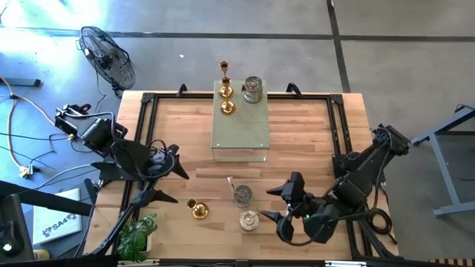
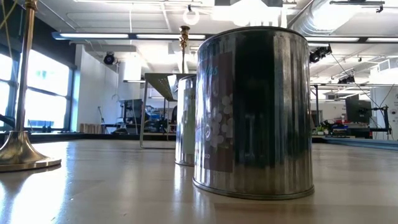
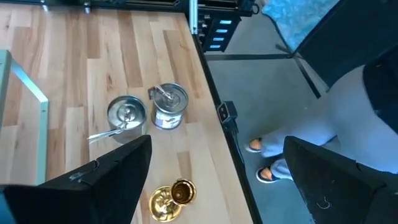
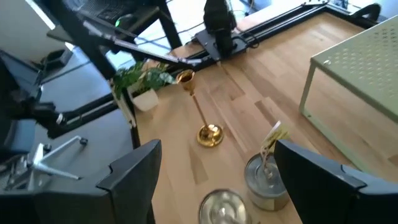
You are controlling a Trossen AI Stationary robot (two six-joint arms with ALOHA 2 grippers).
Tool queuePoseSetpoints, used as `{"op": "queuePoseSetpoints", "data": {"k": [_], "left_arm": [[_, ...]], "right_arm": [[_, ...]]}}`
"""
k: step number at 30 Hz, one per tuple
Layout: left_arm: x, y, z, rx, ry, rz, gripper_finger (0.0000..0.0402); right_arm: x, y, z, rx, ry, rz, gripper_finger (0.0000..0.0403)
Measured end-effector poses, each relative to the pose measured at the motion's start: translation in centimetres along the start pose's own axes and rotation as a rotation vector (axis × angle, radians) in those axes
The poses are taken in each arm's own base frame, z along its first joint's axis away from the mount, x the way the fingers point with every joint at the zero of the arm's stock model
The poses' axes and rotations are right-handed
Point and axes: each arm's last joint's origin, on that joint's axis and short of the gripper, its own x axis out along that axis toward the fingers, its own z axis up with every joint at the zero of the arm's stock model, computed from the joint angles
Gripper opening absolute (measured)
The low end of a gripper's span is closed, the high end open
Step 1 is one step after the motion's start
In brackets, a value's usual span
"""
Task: Pick & Place candle stick holders
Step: Put the brown scented candle on the shelf aligned with the other green scented candle
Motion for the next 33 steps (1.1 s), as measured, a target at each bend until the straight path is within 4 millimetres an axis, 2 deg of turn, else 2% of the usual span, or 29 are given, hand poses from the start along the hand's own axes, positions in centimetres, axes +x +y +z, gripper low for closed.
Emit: {"op": "queuePoseSetpoints", "data": {"k": [10,15,22,26,30,33], "left_arm": [[0.0,0.0,0.0,0.000,0.001,-0.004,0.0359],[0.0,0.0,0.0,0.000,0.001,-0.004,0.0359],[0.0,0.0,0.0,0.000,0.000,-0.004,0.0359],[0.0,0.0,0.0,0.000,-0.001,-0.004,0.0359],[0.0,0.0,0.0,0.000,0.000,-0.004,0.0359],[0.0,0.0,0.0,0.000,0.000,-0.004,0.0359]], "right_arm": [[1.5,-1.2,1.4,0.055,0.003,-0.034,0.0307],[1.4,-1.4,1.5,0.019,-0.028,-0.065,0.0307],[0.5,-2.7,1.3,0.011,0.025,-0.136,0.0309],[0.6,-3.0,2.2,0.005,0.068,-0.071,0.0332],[1.4,-3.8,2.8,0.046,0.144,-0.050,0.0387],[1.7,-3.8,3.3,0.054,0.140,-0.021,0.0391]]}}
